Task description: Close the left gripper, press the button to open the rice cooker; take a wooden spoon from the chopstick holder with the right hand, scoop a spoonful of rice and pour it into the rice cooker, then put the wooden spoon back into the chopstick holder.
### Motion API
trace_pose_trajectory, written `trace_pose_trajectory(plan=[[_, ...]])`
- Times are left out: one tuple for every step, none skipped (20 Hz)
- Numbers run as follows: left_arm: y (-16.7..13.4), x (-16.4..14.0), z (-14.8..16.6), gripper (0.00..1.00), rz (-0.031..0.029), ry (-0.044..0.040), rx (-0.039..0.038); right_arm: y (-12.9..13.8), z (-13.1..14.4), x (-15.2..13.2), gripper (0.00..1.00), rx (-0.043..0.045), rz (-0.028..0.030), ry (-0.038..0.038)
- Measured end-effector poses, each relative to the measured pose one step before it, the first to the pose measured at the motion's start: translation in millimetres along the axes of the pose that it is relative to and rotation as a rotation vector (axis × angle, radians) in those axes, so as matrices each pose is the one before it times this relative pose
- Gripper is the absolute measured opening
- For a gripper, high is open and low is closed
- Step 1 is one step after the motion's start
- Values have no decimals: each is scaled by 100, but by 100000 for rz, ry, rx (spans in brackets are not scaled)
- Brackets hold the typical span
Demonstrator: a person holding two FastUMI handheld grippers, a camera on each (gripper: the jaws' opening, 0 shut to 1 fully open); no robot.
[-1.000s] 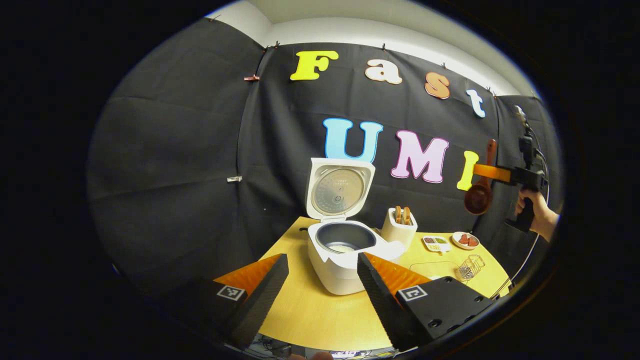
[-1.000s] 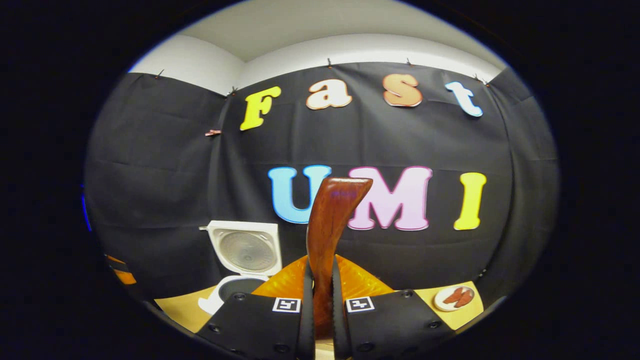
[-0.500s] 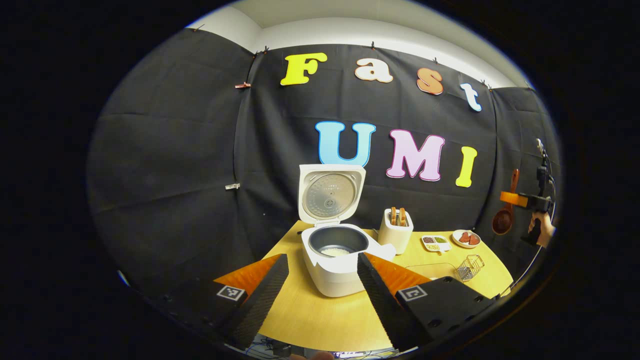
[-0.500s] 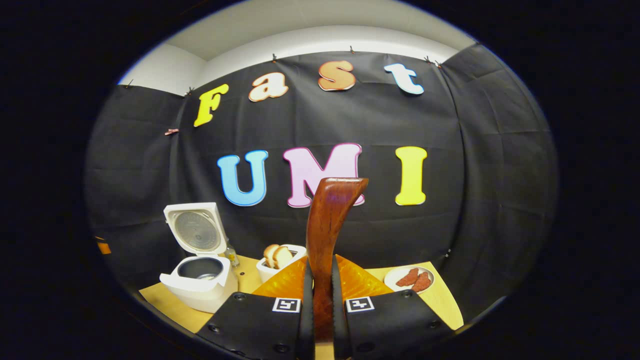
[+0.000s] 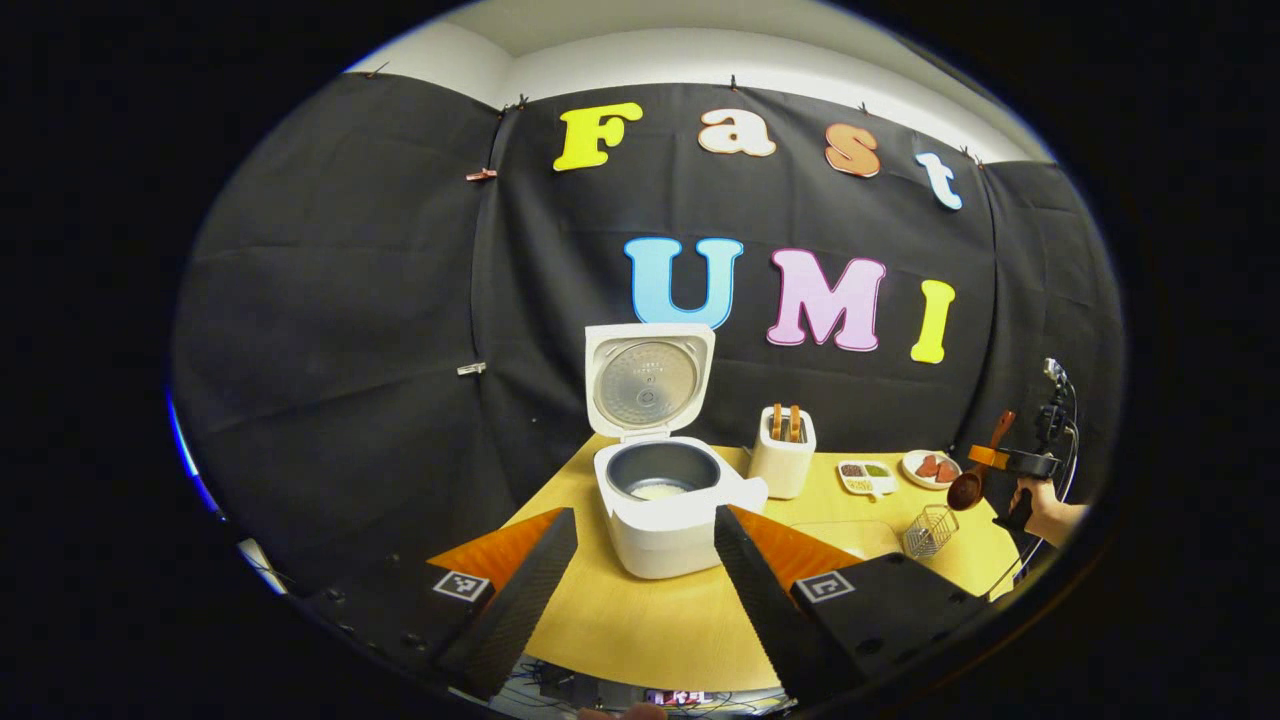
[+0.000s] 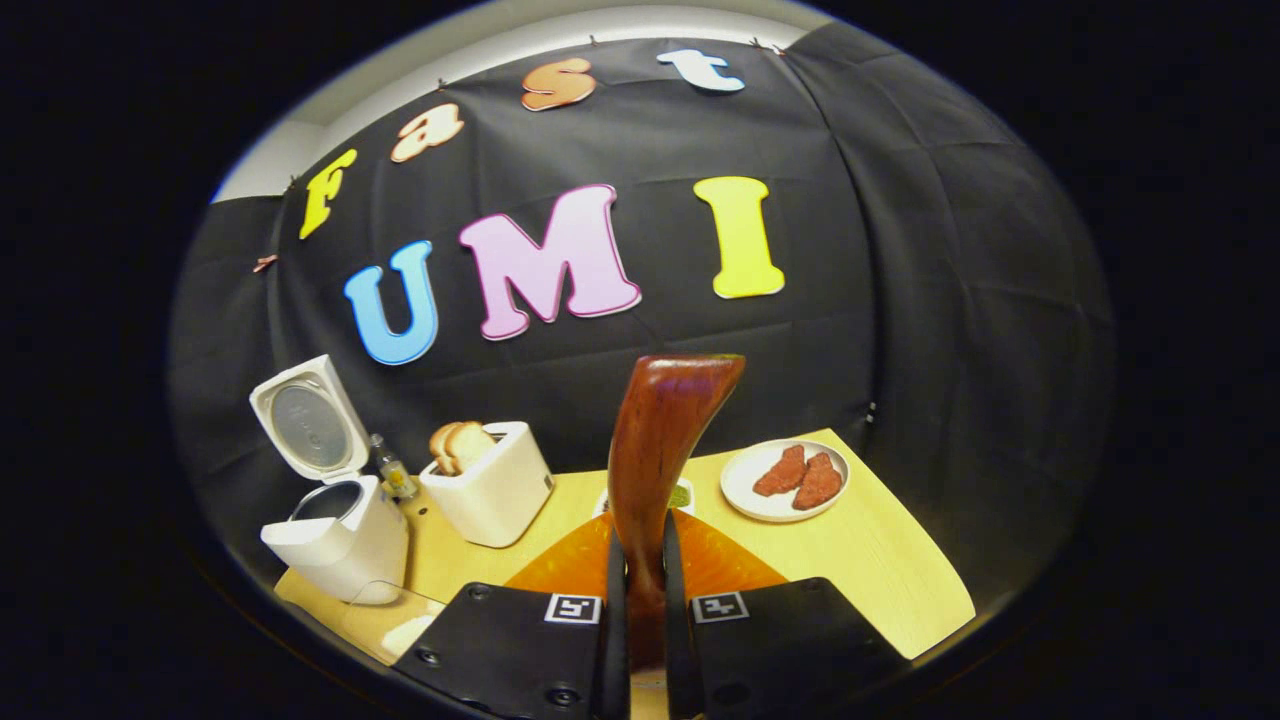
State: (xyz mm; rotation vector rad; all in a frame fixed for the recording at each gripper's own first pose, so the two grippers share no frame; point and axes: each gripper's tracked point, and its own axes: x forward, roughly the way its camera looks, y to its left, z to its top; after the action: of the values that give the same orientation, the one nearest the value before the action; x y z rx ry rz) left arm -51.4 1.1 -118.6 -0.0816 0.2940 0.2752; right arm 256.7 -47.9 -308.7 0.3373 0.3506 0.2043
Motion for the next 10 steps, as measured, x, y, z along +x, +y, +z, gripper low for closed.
trace_pose_trajectory(plan=[[-193,-332,-245,95,549,694,722,-348,-1048,444,19,2861,-1082,1183],[-114,-299,-126,95,674,531,462,-50,-1001,442,18,2832,-686,1024],[73,-139,-98,95,516,344,88,-36,-1106,437,19,2113,-867,841],[-65,-250,-63,95,135,435,-721,-225,-973,301,19,1127,-1244,926],[-162,-209,-211,95,-368,265,-1475,-196,-642,195,18,-409,-1162,895],[-168,-65,-6,95,-609,171,-1453,-231,-781,79,18,-653,-744,822],[9,-121,-235,95,-138,259,-733,-178,-778,7,18,-26,-660,1469],[15,-118,-119,95,152,501,-89,-240,-716,149,18,136,-589,1920],[89,-163,-97,95,215,216,132,-294,-649,81,19,494,-758,1485],[41,-232,199,95,-228,-402,347,-287,-430,141,19,855,-891,968]])
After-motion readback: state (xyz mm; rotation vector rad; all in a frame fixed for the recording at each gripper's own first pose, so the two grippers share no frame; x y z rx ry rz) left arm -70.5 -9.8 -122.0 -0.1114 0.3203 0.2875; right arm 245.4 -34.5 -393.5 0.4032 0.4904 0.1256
